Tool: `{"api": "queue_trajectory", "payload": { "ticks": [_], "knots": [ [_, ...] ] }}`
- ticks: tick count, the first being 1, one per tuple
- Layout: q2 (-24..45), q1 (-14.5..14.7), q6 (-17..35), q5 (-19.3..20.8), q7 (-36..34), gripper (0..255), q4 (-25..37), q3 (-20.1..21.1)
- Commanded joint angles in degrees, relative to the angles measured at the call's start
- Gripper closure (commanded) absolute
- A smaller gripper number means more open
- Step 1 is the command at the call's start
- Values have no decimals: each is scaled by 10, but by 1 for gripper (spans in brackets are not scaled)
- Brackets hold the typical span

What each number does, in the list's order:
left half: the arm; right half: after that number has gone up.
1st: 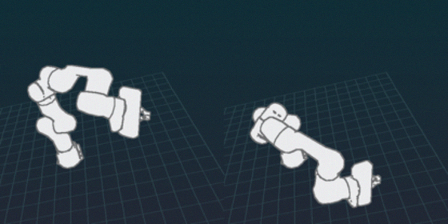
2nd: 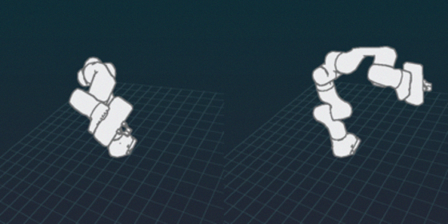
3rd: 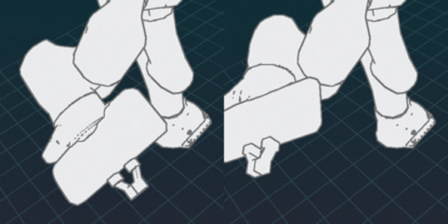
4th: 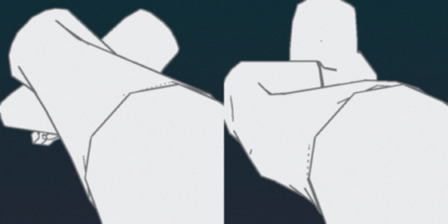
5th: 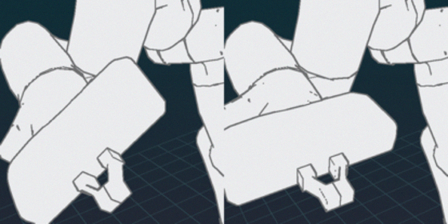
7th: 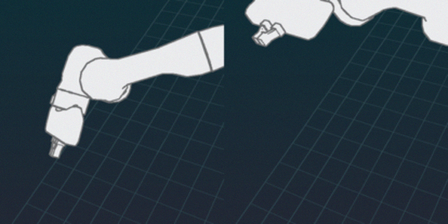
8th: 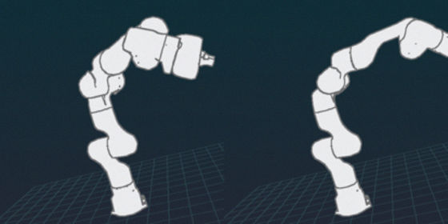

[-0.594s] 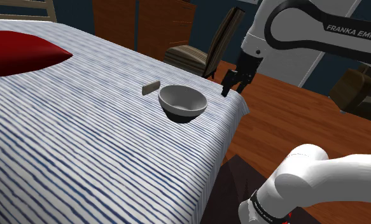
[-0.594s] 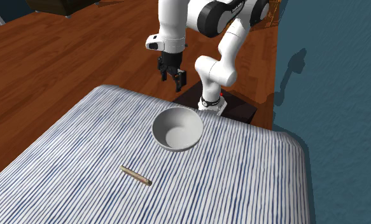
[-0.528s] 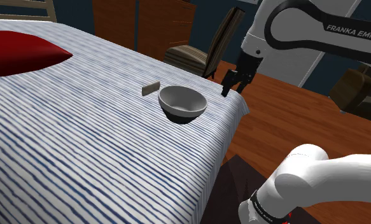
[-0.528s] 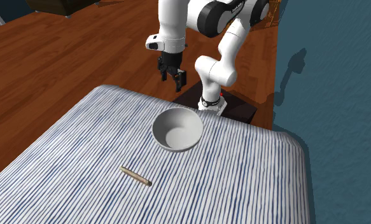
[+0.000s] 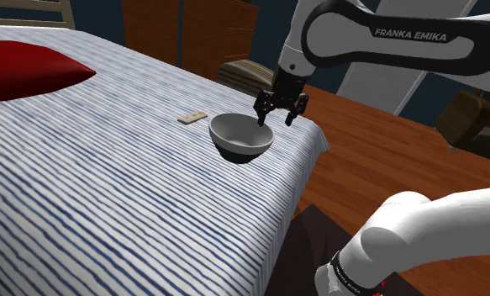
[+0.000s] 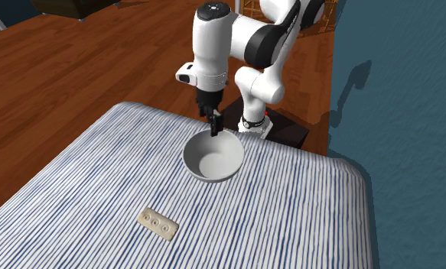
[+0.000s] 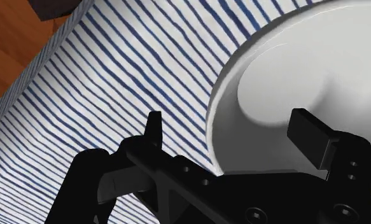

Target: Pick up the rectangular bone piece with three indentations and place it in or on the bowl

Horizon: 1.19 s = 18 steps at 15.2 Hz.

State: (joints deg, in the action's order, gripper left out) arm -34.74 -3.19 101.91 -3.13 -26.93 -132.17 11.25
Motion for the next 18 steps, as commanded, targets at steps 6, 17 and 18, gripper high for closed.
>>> {"api": "queue_trajectory", "payload": {
  "ticks": [6,17,18],
  "knots": [
    [156,-39,30,8,-222,0,112,88],
    [453,-44,-1,119,-555,0,388,142],
    [481,-38,-10,130,-580,0,420,139]
  ]
}}
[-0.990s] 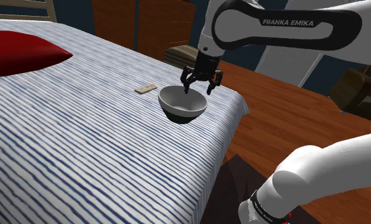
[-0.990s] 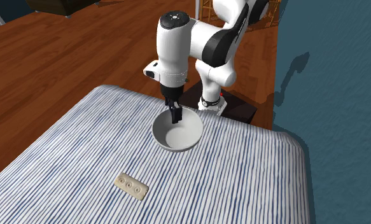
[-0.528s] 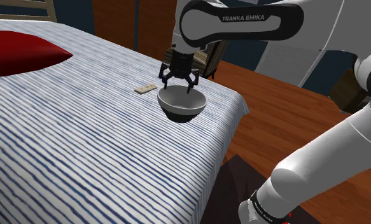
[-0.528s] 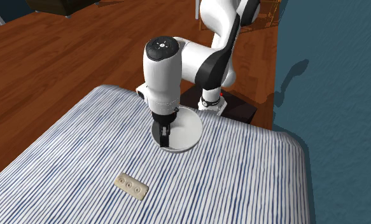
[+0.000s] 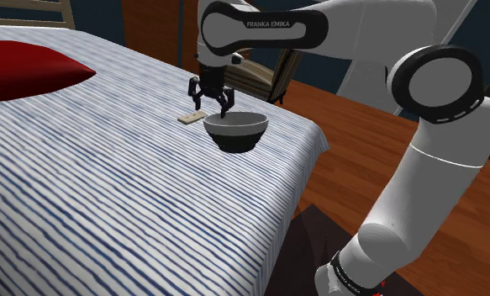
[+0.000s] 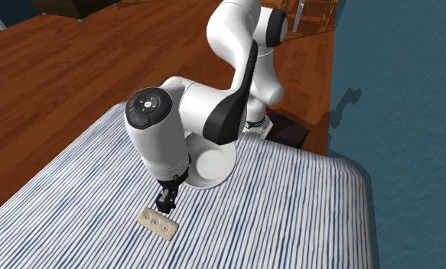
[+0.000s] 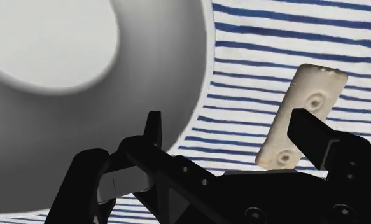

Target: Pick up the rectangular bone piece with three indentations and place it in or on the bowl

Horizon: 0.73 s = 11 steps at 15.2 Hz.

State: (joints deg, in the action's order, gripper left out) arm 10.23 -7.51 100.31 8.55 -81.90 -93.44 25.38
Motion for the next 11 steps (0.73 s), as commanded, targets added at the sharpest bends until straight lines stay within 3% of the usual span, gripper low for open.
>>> {"api": "queue_trajectory", "payload": {
  "ticks": [1,4,11],
  "knots": [
    [59,11,-4,22,-54,0,66,-6],
    [122,29,-29,40,-102,0,146,-19],
    [121,22,30,42,-105,0,86,-21]
  ]
}}
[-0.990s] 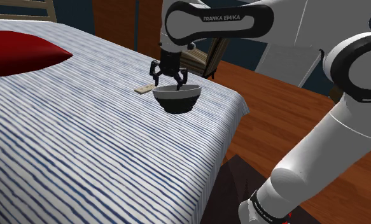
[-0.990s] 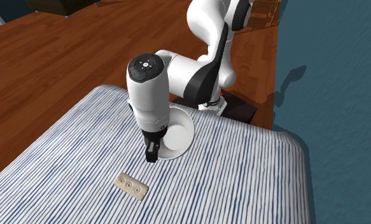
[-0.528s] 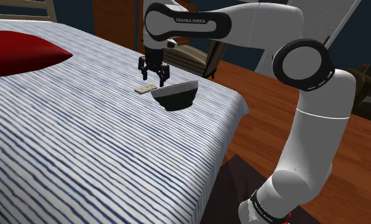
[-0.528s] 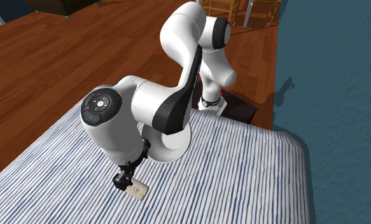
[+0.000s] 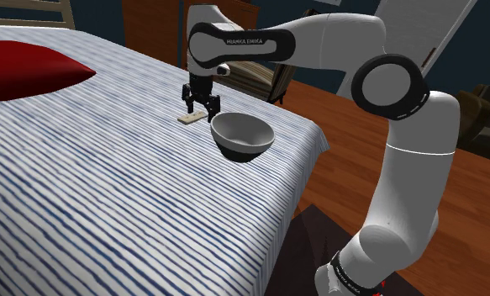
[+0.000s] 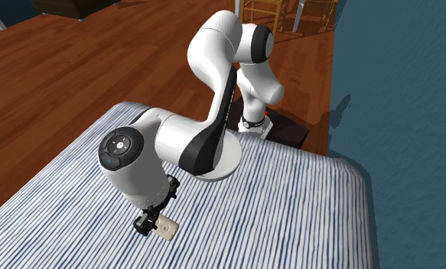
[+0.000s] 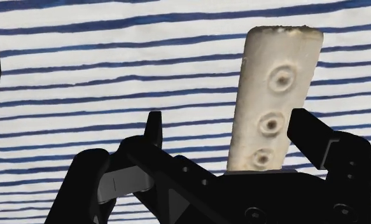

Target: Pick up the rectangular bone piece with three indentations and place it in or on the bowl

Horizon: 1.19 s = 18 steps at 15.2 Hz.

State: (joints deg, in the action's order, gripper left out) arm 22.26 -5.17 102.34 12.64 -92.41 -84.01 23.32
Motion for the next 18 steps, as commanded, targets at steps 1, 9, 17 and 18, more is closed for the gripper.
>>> {"api": "queue_trajectory", "payload": {
  "ticks": [1,9,17,18],
  "knots": [
    [1,-2,10,1,0,0,-9,-1],
    [1,-2,10,1,0,255,-9,-1],
    [-16,-12,17,-6,9,255,-31,-1],
    [-16,-9,27,-4,7,255,-21,0]
  ]
}}
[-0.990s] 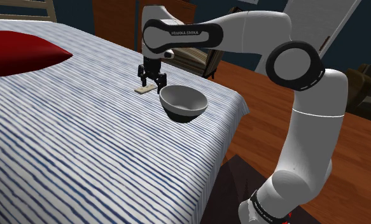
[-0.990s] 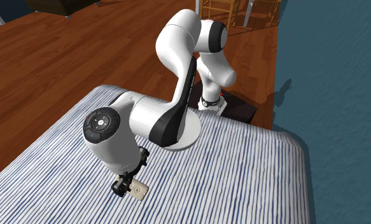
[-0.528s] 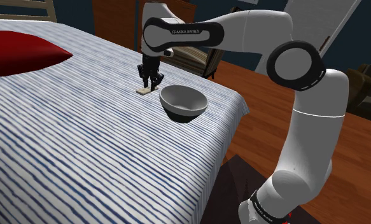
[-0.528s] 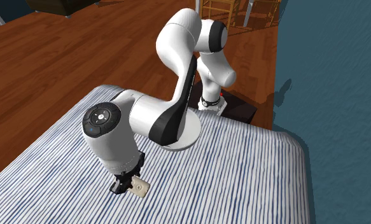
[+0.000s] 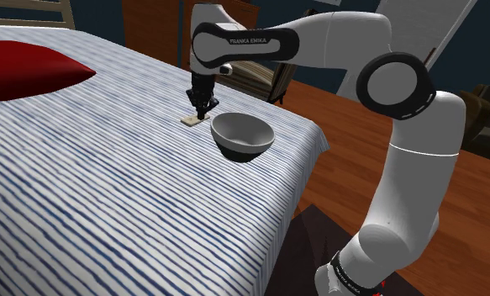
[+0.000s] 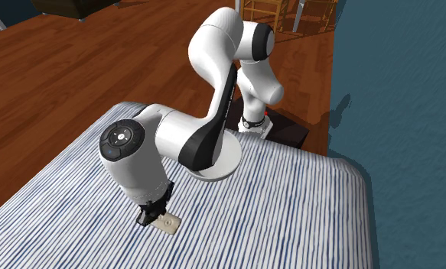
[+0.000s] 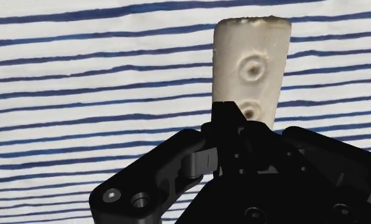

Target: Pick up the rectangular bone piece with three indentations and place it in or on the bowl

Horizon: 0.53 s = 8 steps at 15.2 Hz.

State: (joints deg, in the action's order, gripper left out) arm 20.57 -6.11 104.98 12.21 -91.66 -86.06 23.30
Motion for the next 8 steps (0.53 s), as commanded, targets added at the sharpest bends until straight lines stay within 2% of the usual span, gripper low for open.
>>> {"api": "queue_trajectory", "payload": {
  "ticks": [1,4,8],
  "knots": [
    [1,0,0,0,0,0,-1,0],
    [32,-15,-37,-34,15,0,79,-3],
    [33,-18,-7,-32,13,0,50,-3]
  ]
}}
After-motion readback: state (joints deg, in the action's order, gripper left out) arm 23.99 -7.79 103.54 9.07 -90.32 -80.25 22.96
